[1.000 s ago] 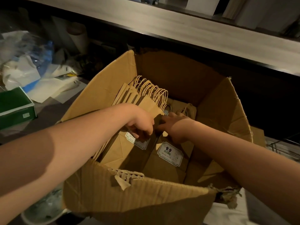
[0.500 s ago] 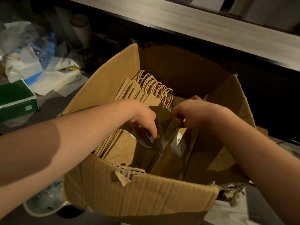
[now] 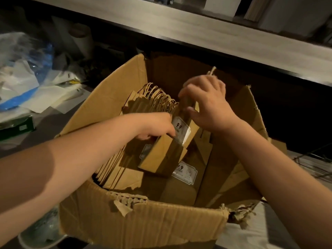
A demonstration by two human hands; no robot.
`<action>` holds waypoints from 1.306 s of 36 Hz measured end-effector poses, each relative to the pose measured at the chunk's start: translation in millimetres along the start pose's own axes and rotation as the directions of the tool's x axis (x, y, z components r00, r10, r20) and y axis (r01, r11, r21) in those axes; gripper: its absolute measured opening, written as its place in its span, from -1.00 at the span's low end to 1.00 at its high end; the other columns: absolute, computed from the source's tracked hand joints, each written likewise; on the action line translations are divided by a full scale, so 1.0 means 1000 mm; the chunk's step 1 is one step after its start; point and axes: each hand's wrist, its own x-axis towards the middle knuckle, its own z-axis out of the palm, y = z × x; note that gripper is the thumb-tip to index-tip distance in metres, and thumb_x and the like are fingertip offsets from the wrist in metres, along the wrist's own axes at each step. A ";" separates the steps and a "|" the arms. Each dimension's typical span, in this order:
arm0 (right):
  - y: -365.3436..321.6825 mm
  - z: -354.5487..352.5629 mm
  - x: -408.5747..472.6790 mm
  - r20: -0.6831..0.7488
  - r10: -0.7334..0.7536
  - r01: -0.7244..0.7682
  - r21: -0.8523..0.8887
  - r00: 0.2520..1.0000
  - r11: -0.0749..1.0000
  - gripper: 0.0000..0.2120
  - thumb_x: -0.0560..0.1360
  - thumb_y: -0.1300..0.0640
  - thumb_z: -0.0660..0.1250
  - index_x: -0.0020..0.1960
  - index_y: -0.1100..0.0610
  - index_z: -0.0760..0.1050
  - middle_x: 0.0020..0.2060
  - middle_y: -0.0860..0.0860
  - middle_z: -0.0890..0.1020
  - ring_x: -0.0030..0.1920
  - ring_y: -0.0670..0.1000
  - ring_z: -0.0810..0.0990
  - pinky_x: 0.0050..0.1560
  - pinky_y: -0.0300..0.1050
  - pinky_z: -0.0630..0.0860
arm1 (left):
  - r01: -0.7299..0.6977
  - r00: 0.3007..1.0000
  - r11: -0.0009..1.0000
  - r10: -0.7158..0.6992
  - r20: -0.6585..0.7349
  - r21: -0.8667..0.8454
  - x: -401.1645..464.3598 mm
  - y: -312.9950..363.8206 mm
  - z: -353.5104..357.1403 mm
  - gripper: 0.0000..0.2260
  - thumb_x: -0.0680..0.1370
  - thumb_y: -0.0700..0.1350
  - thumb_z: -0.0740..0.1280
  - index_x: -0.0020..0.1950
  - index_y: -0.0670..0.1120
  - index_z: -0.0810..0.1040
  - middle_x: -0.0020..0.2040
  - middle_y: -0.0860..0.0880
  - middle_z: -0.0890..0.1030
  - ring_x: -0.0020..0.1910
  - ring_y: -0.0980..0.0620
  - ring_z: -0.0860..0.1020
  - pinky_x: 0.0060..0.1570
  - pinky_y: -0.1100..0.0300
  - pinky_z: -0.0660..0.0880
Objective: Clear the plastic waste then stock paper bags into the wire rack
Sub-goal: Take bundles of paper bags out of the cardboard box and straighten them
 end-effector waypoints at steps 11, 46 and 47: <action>0.001 0.002 0.002 -0.067 0.614 -0.427 0.659 0.786 0.619 0.08 0.27 -0.25 0.53 0.53 0.02 -0.05 0.45 0.02 0.08 0.47 0.03 0.15 0.49 0.12 0.22 | -0.122 0.992 0.885 0.121 -0.032 -0.450 -0.031 -0.009 -0.070 -0.61 0.46 -0.21 0.40 0.26 -0.21 0.41 0.01 -0.16 0.69 -0.02 -0.10 0.68 -0.10 0.03 0.64; -0.010 0.040 -0.014 0.875 0.451 -0.978 0.100 0.175 0.185 -0.80 0.61 -0.03 0.26 0.07 0.10 0.47 0.13 0.14 0.56 0.16 0.12 0.55 0.24 0.01 0.50 | -0.627 0.666 0.752 0.380 -0.642 -0.206 -0.009 -0.007 -0.056 -0.89 0.55 -0.16 0.35 0.00 0.05 0.56 -0.03 0.12 0.64 -0.03 0.22 0.61 -0.07 0.30 0.54; -0.014 0.043 -0.017 0.898 0.419 -0.979 0.053 0.132 0.195 -0.81 0.62 -0.03 0.24 0.09 0.08 0.48 0.13 0.12 0.55 0.22 0.13 0.52 0.25 0.01 0.47 | -0.642 0.650 0.741 0.387 -0.654 -0.199 -0.009 -0.007 -0.057 -0.88 0.56 -0.17 0.35 -0.01 0.06 0.56 -0.05 0.13 0.64 -0.05 0.25 0.61 -0.11 0.34 0.54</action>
